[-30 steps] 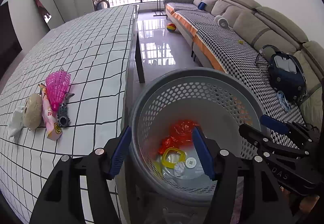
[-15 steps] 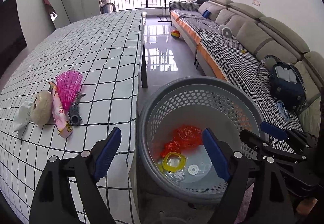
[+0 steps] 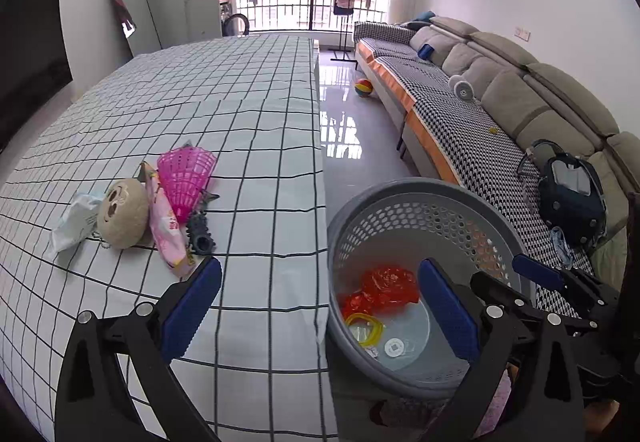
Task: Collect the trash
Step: 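Move both open tools back over the table items, then close the right tool on the dark gray spiky toy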
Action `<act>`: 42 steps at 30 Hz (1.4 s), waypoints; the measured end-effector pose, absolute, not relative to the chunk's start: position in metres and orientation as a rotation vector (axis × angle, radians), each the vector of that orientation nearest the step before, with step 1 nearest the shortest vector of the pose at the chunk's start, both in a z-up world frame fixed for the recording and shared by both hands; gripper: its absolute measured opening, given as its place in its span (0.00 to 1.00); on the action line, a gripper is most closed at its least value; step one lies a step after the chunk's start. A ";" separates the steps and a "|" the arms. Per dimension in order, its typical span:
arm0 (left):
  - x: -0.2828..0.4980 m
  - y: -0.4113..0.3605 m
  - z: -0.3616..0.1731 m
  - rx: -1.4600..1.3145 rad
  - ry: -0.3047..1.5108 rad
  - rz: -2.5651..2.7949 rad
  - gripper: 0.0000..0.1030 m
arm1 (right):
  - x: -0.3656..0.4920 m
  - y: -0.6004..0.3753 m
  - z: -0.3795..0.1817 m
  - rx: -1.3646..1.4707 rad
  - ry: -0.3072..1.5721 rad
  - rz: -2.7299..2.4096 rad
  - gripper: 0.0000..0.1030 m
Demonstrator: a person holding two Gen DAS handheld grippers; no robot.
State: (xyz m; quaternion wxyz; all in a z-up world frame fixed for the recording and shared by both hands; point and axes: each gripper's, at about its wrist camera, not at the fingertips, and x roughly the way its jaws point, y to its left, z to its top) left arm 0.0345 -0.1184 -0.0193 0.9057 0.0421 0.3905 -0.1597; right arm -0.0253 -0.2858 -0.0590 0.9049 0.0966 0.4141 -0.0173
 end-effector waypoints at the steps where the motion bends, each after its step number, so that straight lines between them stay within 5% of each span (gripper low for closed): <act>1: 0.036 -0.114 -0.018 0.086 0.803 -0.319 0.94 | -0.024 -0.283 -0.057 0.198 0.851 -0.030 0.62; 21: 0.050 0.014 0.005 0.000 0.728 -0.070 0.94 | 0.047 -0.169 -0.032 0.077 0.843 0.208 0.66; 42: 0.057 0.087 -0.028 -0.073 0.793 0.055 0.94 | 0.123 -0.089 -0.069 -0.074 0.962 0.213 0.66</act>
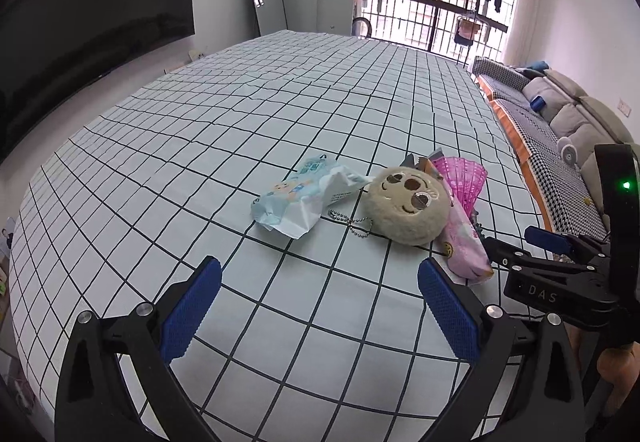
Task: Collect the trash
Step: 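Close the right tool on the dark gray spiky toy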
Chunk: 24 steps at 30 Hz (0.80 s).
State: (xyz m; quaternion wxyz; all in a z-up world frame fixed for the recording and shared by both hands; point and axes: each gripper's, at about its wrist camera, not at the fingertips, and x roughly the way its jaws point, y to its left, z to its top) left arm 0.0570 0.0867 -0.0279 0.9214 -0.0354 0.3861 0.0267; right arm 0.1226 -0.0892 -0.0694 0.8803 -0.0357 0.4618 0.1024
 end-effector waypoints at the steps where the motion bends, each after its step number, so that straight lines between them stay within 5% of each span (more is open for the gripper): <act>1: 0.057 0.088 -0.028 -0.076 0.794 0.055 0.94 | 0.124 -0.087 -0.071 -0.082 0.964 0.210 0.66; 20: 0.056 0.096 -0.031 -0.100 0.809 0.060 0.94 | 0.145 -0.068 -0.077 -0.159 1.037 0.220 0.65; 24: 0.056 0.095 -0.032 -0.101 0.814 0.060 0.94 | 0.146 -0.069 -0.081 -0.146 1.046 0.248 0.48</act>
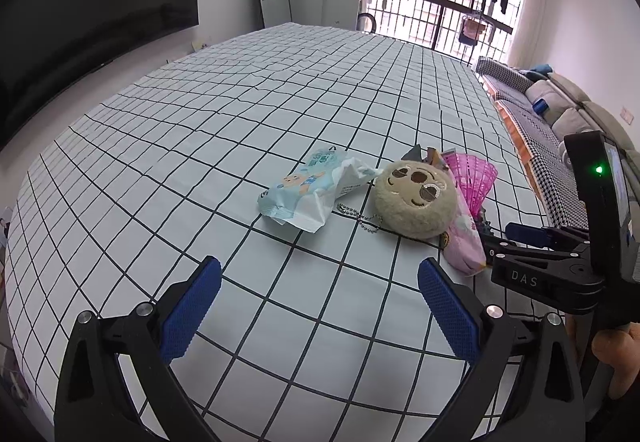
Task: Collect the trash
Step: 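Close the right tool on the dark gray spiky toy, then close the left tool on the blue wipes packet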
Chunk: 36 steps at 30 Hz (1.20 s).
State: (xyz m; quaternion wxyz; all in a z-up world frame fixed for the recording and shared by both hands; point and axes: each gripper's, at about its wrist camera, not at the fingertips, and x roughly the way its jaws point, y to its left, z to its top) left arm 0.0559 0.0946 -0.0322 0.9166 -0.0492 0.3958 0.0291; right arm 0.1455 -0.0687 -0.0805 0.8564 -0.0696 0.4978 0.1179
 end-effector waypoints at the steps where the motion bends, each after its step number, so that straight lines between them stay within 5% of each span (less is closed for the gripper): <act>1: 0.056 0.094 -0.032 -0.099 0.816 0.063 0.94 | 0.145 -0.068 -0.080 -0.146 1.042 0.253 0.47; 5: 0.057 0.093 -0.032 -0.102 0.824 0.069 0.94 | 0.141 -0.069 -0.076 -0.135 1.031 0.271 0.21; 36: 0.137 0.126 -0.047 -0.022 0.890 0.044 0.94 | 0.059 -0.118 -0.048 0.072 0.968 0.322 0.21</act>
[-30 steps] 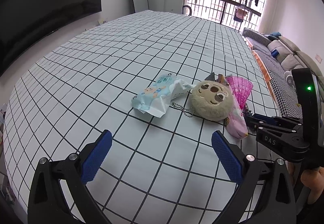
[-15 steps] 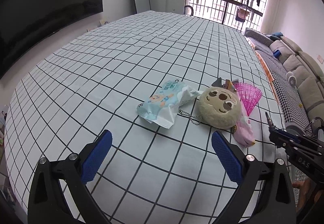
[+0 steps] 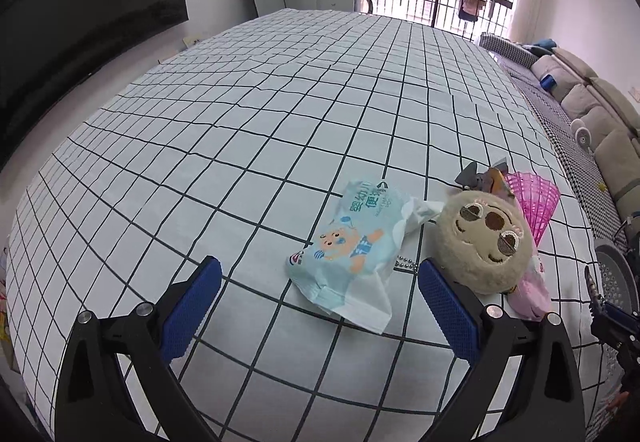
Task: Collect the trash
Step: 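Close the left tool on the blue wipes packet, then carry the spiky toy and wipes packet over the gray basket and open both tools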
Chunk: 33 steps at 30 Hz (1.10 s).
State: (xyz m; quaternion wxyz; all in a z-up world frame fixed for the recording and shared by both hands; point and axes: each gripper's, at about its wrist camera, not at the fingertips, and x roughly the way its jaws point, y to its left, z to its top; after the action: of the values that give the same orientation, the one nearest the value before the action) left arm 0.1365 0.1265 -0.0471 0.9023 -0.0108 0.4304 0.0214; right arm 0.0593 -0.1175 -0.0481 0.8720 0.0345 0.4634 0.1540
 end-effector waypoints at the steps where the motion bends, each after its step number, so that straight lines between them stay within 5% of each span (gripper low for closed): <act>1: 0.140 0.127 -0.049 -0.018 0.898 0.043 0.94 | 0.059 -0.117 -0.048 0.073 0.968 0.324 0.21; 11: 0.166 0.127 -0.062 0.002 0.943 -0.009 0.91 | 0.054 -0.119 -0.045 0.077 0.963 0.315 0.20; 16: 0.175 0.121 -0.069 0.009 0.975 -0.043 0.64 | 0.053 -0.117 -0.046 0.071 0.969 0.313 0.20; 21: 0.173 0.120 -0.067 -0.007 0.970 -0.060 0.51 | 0.053 -0.115 -0.051 0.066 0.982 0.312 0.20; 33: 0.127 0.130 -0.022 0.012 0.830 0.001 0.49 | 0.058 -0.110 -0.068 0.033 1.021 0.303 0.20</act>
State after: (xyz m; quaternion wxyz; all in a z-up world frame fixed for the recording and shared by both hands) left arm 0.1267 0.1300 -0.0222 0.9151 0.0060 0.4032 0.0005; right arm 0.0581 -0.1103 -0.0685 0.8614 0.0155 0.4867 0.1442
